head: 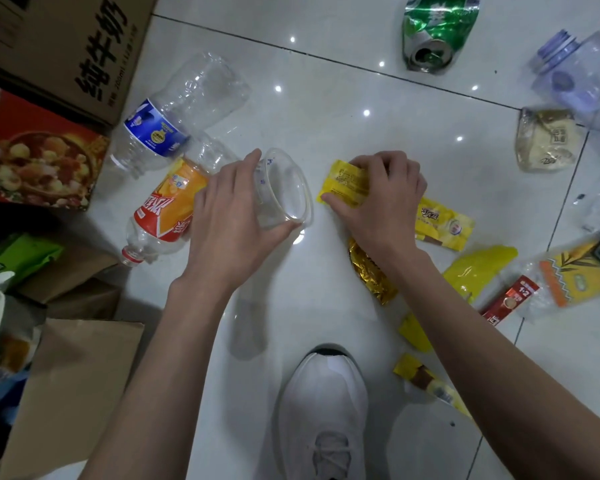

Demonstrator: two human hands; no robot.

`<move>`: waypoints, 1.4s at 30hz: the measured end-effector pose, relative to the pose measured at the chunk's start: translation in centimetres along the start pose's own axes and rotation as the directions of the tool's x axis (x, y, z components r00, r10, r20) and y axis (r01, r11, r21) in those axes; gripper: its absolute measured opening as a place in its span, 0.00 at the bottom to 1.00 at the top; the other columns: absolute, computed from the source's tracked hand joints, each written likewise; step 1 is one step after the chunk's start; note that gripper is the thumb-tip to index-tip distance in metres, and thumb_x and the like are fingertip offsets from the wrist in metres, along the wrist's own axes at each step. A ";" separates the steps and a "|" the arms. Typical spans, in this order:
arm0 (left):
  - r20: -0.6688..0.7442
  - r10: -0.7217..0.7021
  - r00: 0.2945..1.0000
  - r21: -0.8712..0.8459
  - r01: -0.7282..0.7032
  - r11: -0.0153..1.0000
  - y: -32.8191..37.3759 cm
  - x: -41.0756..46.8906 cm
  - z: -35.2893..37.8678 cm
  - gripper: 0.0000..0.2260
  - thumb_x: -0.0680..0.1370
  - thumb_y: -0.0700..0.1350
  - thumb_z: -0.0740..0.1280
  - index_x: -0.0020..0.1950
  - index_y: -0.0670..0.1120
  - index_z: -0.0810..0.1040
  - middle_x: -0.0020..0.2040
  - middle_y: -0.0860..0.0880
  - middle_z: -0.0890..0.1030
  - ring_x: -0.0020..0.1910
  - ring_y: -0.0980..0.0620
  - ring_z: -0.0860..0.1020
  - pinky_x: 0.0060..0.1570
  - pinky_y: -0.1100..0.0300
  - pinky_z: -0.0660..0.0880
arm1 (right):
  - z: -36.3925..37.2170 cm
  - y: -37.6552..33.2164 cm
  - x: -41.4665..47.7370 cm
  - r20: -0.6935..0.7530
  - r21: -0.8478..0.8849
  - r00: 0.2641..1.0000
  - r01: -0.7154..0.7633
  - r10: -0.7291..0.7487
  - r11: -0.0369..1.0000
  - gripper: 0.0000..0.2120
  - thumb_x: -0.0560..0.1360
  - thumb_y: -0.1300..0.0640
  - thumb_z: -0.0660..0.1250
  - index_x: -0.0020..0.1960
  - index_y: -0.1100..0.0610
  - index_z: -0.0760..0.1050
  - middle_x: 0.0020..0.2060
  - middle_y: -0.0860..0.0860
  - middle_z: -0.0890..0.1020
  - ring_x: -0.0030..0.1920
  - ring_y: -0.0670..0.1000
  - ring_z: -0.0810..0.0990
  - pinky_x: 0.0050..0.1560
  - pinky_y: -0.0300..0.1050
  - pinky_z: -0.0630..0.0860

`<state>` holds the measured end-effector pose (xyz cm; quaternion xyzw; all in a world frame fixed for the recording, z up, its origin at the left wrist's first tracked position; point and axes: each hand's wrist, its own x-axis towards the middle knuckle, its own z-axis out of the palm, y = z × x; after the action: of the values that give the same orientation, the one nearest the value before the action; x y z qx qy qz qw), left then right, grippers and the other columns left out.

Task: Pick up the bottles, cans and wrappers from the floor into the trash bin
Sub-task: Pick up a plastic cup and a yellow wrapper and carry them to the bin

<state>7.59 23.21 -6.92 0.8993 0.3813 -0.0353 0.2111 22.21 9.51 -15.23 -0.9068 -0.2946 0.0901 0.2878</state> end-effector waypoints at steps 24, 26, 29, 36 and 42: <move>0.007 0.115 0.993 -0.170 -0.112 0.979 13.6 -10.6 -22.1 0.45 0.67 0.62 0.77 0.77 0.50 0.63 0.70 0.49 0.72 0.70 0.46 0.70 0.70 0.47 0.67 | -31.4 -13.9 -5.7 -0.196 0.340 0.964 -0.106 0.180 0.934 0.18 0.72 0.47 0.77 0.57 0.53 0.78 0.48 0.40 0.78 0.49 0.45 0.78 0.53 0.47 0.77; 0.012 0.130 0.991 -0.179 -0.125 0.976 16.8 -13.4 -27.6 0.44 0.66 0.61 0.78 0.77 0.50 0.64 0.69 0.50 0.73 0.68 0.47 0.70 0.68 0.51 0.66 | -37.5 -17.4 -7.3 -0.198 0.378 0.952 -0.144 0.232 0.915 0.18 0.71 0.47 0.77 0.57 0.51 0.77 0.48 0.39 0.78 0.50 0.44 0.78 0.52 0.42 0.75; -0.002 0.180 0.984 -0.177 -0.177 0.968 21.4 -18.0 -36.3 0.43 0.67 0.62 0.77 0.77 0.50 0.64 0.68 0.51 0.73 0.68 0.49 0.70 0.69 0.49 0.66 | -47.1 -23.0 -10.0 -0.232 0.418 0.933 -0.160 0.275 0.894 0.18 0.71 0.49 0.78 0.57 0.51 0.78 0.47 0.38 0.78 0.49 0.41 0.77 0.51 0.36 0.73; -0.068 0.303 0.951 -0.142 -0.310 0.940 28.5 -26.9 -51.6 0.41 0.66 0.65 0.75 0.75 0.55 0.66 0.68 0.55 0.74 0.67 0.49 0.72 0.66 0.44 0.71 | -64.1 -32.8 -17.4 -0.345 0.500 0.868 -0.151 0.356 0.853 0.17 0.71 0.48 0.78 0.57 0.49 0.78 0.47 0.42 0.81 0.50 0.45 0.80 0.54 0.44 0.77; -0.055 0.399 0.915 -0.127 -0.403 0.906 29.8 -34.8 -55.9 0.41 0.66 0.66 0.75 0.75 0.53 0.66 0.68 0.53 0.74 0.68 0.48 0.71 0.65 0.42 0.71 | -69.0 -35.4 -26.8 -0.400 0.561 0.792 -0.187 0.461 0.807 0.18 0.71 0.47 0.78 0.57 0.48 0.78 0.49 0.44 0.83 0.53 0.48 0.82 0.57 0.52 0.78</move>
<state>-1.58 4.10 62.15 0.9425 0.1926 0.0472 0.2691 6.41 -15.15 61.45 -0.8297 -0.0069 -0.0356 0.5570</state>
